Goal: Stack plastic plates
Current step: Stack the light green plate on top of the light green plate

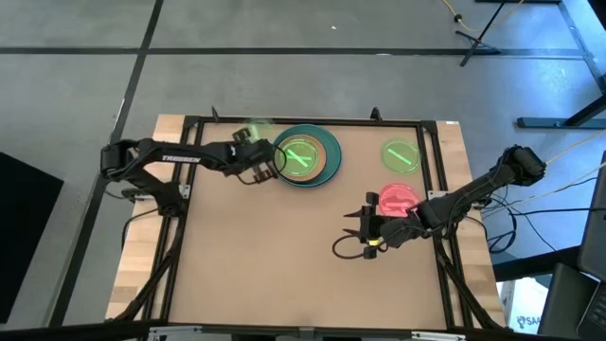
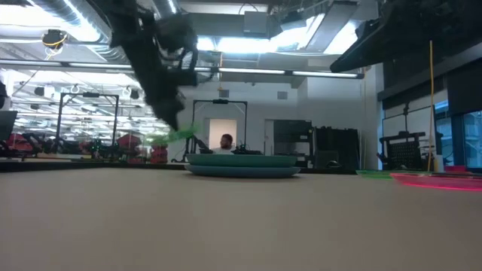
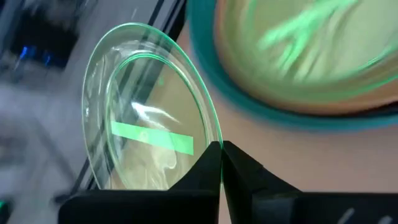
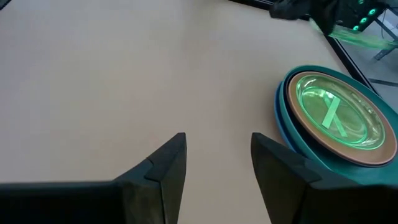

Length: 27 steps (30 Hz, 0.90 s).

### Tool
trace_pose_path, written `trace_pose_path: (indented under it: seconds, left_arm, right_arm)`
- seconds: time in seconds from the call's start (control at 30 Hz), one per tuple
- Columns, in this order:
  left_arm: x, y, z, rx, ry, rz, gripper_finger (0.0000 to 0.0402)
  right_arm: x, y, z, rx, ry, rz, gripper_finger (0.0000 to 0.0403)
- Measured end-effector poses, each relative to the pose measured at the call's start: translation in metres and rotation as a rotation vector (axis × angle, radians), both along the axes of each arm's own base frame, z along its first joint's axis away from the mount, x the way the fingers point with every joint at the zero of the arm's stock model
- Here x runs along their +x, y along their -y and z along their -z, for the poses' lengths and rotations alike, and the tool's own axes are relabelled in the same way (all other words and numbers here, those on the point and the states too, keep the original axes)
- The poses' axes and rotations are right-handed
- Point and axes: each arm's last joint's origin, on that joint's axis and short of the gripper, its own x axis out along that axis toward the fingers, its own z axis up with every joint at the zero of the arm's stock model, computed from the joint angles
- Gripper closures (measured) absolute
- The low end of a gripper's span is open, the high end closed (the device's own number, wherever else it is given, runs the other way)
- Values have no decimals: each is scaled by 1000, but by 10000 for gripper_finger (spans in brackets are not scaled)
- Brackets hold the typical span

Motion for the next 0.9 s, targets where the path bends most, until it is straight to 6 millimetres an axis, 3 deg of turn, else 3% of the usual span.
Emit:
trace_pose_path:
  seconds: [0.2, 0.33, 0.63, 0.9]
  left_arm:
    - [24, 17, -17, -87, 243, 295, 400]
    - [38, 21, -14, -125, 318, 436, 400]
    - [49, 19, 7, -155, 299, 429, 397]
    - [51, 25, 2, -131, 326, 424, 323]
  right_arm:
    - [0, 0, 0, -2, -5, 0, 233]
    - [0, 0, 1, -4, -8, -4, 233]
    - [0, 0, 1, 4, -7, -2, 233]
    - [0, 0, 1, 10, -8, -9, 233]
